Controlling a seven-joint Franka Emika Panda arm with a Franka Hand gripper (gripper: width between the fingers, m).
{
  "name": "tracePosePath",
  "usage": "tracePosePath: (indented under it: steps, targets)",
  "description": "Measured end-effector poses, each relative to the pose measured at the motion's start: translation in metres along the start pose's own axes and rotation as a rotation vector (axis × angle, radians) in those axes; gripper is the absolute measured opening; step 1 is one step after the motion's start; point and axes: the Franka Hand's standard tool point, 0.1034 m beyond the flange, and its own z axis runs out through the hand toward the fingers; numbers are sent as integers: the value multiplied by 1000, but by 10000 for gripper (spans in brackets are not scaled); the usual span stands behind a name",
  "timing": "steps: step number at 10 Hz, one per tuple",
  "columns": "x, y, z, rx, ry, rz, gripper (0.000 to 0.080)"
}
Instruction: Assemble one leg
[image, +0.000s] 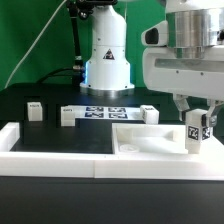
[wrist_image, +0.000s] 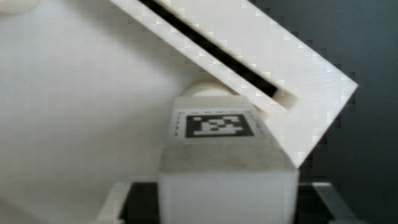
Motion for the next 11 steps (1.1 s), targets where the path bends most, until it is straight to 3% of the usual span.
tracePosePath:
  steps: [7,11]
  targets:
    - [-11,-5,1,7,11,784,292]
    - [-9,-3,1,2,-14,955,292]
